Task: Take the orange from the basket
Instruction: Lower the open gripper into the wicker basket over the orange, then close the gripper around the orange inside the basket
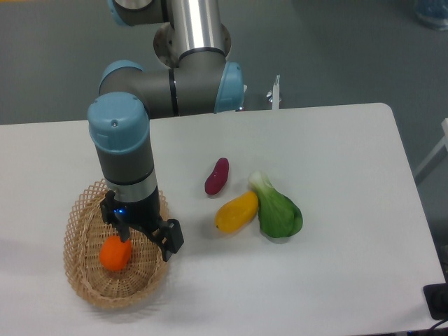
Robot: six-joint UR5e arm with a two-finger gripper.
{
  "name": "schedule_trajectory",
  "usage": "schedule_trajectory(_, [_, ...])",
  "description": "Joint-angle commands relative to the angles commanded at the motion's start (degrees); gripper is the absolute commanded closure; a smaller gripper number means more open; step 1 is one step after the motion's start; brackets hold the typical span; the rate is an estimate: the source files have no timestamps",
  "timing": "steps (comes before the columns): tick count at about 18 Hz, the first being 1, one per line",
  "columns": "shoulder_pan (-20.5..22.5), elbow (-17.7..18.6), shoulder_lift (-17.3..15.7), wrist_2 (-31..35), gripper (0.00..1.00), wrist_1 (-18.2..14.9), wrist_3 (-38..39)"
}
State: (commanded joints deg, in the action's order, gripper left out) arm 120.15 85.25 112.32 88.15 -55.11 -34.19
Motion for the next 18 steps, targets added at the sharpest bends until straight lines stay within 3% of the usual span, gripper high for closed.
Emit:
schedule_trajectory(6, [-0.09, 0.52, 0.09, 0.26, 0.00, 0.26, -0.09])
schedule_trajectory(10, [-1.05, 3.25, 1.05, 0.09, 0.00, 4.91, 4.11])
schedule_trajectory(14, [-5.62, 3.69, 3.60, 0.00, 0.00, 5.63, 10.27])
schedule_trajectory(18, [-8.17, 7.90, 3.78, -0.26, 0.00, 5.54, 14.68])
